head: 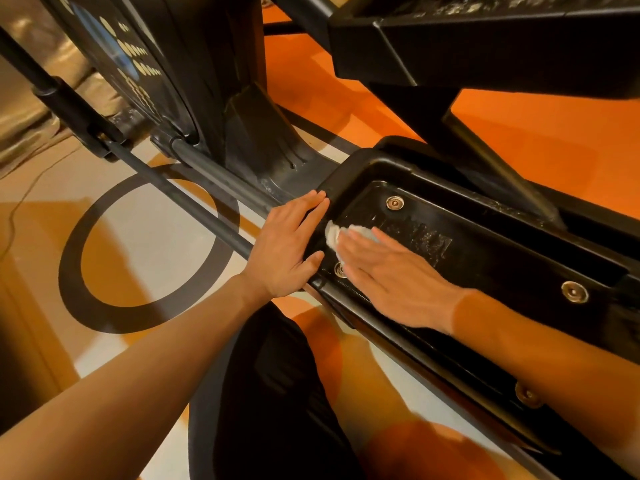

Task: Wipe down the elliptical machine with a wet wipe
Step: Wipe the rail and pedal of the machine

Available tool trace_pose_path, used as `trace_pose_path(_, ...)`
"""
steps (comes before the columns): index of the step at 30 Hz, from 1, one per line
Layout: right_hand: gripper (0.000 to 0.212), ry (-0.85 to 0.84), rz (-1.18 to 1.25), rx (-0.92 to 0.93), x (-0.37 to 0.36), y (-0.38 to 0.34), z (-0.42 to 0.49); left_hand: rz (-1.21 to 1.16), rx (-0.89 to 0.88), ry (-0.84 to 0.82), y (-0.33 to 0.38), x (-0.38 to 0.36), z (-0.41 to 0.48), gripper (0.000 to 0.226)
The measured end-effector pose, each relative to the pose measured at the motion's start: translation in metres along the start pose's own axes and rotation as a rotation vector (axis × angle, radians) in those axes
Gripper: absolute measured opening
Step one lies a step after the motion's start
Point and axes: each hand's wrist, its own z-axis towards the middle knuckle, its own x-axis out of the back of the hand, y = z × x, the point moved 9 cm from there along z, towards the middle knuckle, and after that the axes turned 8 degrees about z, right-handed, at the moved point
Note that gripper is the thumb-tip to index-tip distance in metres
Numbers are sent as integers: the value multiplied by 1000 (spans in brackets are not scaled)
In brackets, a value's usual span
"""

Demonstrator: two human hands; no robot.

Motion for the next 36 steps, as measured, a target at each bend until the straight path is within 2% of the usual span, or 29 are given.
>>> trace_pose_path(3,87,-115,-71,126,-9,-5,-13,-6,5,-7,1,-1,1,97)
trace_pose_path(6,80,-89,-278,184,-4,-1,-14,1,-8,-4,1,-1,0,95)
trace_pose_path(13,114,183,-328,-203,52,74,20,-10,-12,10,1,-1,0,94)
trace_pose_path(16,124,176,-240,-123,34,39,28,-17,-12,16,1,0,0,95)
trace_pose_path(19,110,147,-161,6,7,-4,26,-10,-8,12,0,-1,0,96)
trace_pose_path(21,108,146,-216,26,10,-5,26,-6,-4,0,-1,-1,0,97)
trace_pose_path(26,122,239,-326,-124,59,42,34,3,-3,-22,0,-2,0,96)
trace_pose_path(27,117,251,-335,-136,61,40,37,0,0,-21,0,-2,0,96)
trace_pose_path(29,96,252,-328,-135,49,27,40,-4,-2,-11,0,-2,0,96)
trace_pose_path(31,78,253,-300,-73,30,7,38,-2,-12,-4,1,-2,0,95)
trace_pose_path(33,76,229,-288,6,19,-2,34,5,-13,-1,0,-2,0,94)
trace_pose_path(36,81,157,-305,12,31,16,33,8,-11,-20,0,-3,0,95)
